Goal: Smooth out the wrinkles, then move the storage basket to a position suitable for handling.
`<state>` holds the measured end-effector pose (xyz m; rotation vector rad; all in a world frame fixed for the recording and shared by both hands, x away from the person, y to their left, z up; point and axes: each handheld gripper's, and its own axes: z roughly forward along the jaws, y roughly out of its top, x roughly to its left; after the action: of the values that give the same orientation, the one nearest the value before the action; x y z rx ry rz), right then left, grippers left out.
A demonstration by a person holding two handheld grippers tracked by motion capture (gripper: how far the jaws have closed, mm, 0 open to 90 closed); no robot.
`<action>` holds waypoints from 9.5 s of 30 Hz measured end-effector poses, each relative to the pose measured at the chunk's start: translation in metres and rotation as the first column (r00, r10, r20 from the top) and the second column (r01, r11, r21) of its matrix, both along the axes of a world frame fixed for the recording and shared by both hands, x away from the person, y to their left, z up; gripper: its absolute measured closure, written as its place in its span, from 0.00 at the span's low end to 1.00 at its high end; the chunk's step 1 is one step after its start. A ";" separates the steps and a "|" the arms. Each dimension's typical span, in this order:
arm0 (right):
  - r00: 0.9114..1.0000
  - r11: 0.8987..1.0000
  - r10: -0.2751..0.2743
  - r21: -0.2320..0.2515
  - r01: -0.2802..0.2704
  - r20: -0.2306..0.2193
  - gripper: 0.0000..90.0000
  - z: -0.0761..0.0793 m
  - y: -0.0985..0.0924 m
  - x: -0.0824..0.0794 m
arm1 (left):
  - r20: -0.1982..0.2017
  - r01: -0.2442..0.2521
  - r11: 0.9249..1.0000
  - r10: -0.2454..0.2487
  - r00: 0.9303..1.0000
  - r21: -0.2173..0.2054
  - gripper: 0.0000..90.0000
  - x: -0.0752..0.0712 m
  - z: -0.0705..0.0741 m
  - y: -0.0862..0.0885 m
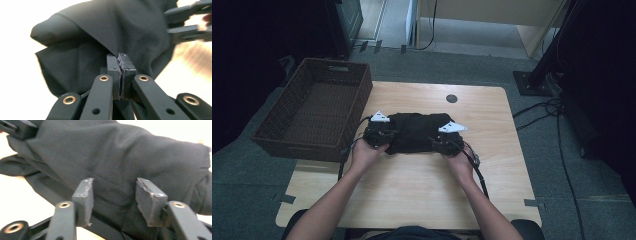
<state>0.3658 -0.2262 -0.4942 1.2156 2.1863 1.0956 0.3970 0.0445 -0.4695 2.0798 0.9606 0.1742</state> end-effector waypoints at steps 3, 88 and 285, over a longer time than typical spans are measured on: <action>1.000 1.000 0.000 -0.008 0.000 -0.028 0.95 -0.004 0.003 0.003 | 0.009 0.020 1.000 -0.020 1.000 -0.004 0.98 -0.005 0.003 -0.002; 0.997 0.990 -0.076 0.119 0.078 -0.022 0.76 0.027 -0.047 0.020 | -0.069 -0.057 0.997 0.053 0.996 -0.055 0.99 0.039 0.007 0.001; 0.998 0.997 0.057 0.051 -0.059 0.042 0.53 -0.017 -0.029 -0.036 | -0.016 0.032 0.999 -0.032 0.999 -0.003 0.62 0.030 0.028 -0.007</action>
<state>0.3295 -0.2552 -0.5112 1.1481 2.1875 1.1967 0.4272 0.0375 -0.4414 2.0958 0.9362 0.1393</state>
